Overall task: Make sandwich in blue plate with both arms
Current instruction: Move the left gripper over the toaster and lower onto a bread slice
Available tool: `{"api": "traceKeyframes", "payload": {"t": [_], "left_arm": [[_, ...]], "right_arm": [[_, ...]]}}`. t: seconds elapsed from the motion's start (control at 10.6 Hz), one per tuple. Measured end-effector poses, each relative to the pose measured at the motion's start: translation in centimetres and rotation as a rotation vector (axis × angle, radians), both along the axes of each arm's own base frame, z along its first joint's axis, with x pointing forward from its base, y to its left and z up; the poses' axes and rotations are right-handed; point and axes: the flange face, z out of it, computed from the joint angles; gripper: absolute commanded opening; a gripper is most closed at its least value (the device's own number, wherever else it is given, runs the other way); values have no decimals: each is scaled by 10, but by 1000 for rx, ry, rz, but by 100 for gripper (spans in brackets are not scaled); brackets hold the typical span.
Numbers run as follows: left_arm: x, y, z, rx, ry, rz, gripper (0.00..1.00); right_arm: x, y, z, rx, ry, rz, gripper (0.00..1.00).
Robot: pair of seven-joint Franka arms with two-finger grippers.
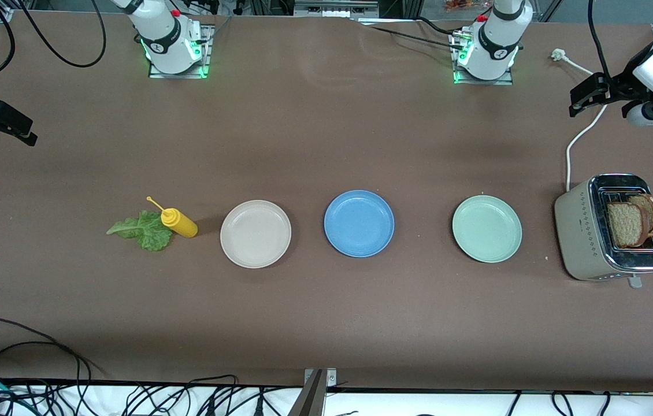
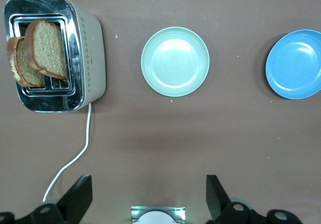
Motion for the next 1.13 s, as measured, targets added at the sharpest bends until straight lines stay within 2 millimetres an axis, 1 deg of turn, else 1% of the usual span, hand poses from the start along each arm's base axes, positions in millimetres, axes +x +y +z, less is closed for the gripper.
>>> {"api": "traceKeyframes", "payload": {"t": [0.19,0.66,0.75,0.94,1.13], "left_arm": [[0,5,0,0,1,9,100],[2,7,-4,0,9,13,100],[3,10,-4,0,10,18,100],[4,21,-6,0,13,40,100],[7,40,-11,-1,23,75,100]], "right_arm": [[0,0,-1,0,1,0,100],[0,0,-1,0,1,1,100],[0,0,-1,0,1,1,100],[0,1,-1,0,1,1,100],[0,1,-1,0,1,1,100]]}}
